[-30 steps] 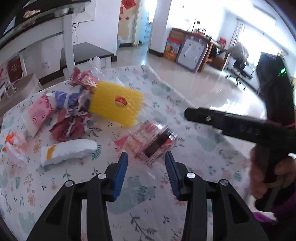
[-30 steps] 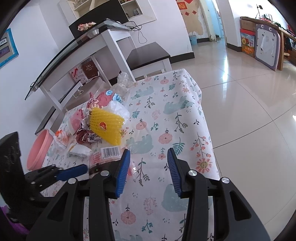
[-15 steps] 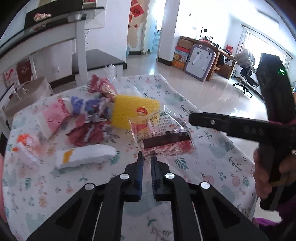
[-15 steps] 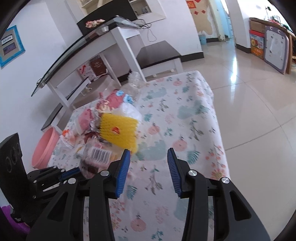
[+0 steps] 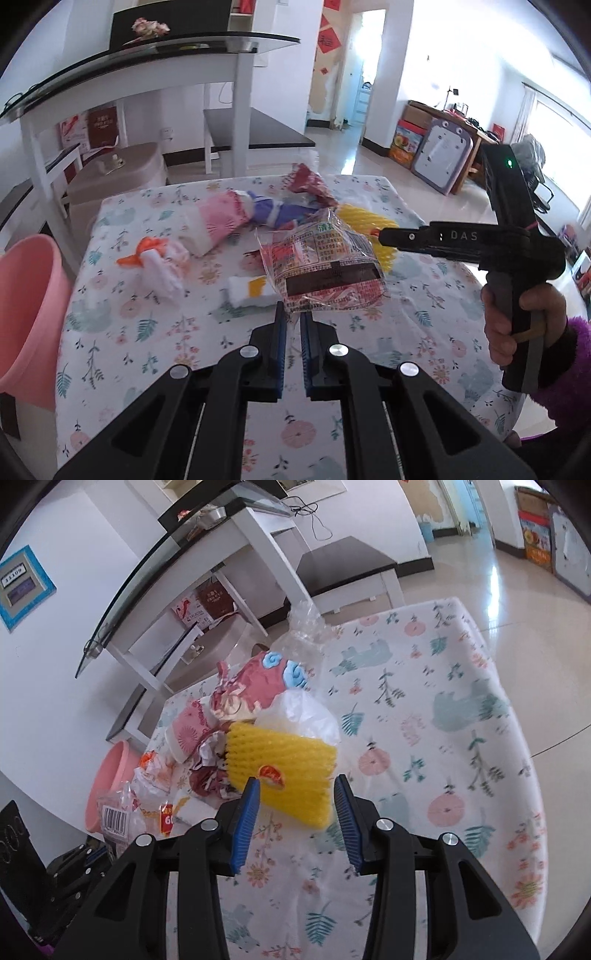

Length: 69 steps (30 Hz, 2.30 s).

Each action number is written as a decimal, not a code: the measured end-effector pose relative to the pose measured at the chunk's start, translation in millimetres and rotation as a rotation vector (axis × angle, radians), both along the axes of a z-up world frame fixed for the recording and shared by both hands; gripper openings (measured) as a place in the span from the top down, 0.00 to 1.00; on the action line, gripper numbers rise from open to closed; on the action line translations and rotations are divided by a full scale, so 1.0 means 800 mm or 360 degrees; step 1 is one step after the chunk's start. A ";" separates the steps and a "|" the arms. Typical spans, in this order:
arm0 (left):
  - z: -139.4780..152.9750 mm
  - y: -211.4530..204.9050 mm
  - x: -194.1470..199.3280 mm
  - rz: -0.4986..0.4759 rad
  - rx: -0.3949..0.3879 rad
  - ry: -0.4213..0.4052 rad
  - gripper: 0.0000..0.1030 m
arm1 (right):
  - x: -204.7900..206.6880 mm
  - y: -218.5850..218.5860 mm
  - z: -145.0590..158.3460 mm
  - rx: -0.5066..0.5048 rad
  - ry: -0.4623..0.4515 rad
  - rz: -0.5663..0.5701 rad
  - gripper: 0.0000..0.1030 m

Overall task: Collect trash
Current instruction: 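Grasp the clear packet with the left tool while the right tool grasps another yellow foam net, then carry both items over the pink bucket and open both tools to drop them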

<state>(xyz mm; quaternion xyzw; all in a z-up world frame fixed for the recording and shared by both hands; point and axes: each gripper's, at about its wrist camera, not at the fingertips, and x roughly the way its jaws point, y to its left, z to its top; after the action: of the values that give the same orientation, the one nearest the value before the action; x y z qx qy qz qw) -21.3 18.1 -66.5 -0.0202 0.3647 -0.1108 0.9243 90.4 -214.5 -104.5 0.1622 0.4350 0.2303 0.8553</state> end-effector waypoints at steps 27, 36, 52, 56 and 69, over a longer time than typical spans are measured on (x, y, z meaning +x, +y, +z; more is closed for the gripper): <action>0.041 0.134 -0.045 0.0604 0.0023 -0.0244 0.94 | -0.061 0.129 0.106 -0.0089 -0.0433 0.0337 0.96; 0.038 0.243 -0.082 0.1045 0.0102 -0.0212 0.94 | -0.064 0.274 0.120 -0.0113 -0.0517 0.0697 0.96; -0.001 0.328 -0.095 0.1367 0.0268 -0.0087 0.94 | -0.086 0.448 0.079 -0.0279 -0.0486 0.1038 0.96; -0.006 0.332 -0.084 0.1366 0.0277 -0.0059 0.94 | -0.084 0.463 0.066 -0.0334 -0.0461 0.1048 0.96; -0.015 0.341 -0.070 0.1375 0.0273 0.0005 0.88 | -0.080 0.479 0.049 -0.0368 -0.0381 0.1093 0.95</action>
<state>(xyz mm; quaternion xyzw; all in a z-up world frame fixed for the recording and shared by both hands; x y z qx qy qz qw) -77.3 290.7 -78.2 -0.0942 0.3320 0.3165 0.8836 26.8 168.4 -65.3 -0.1187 0.3840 0.4701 0.7858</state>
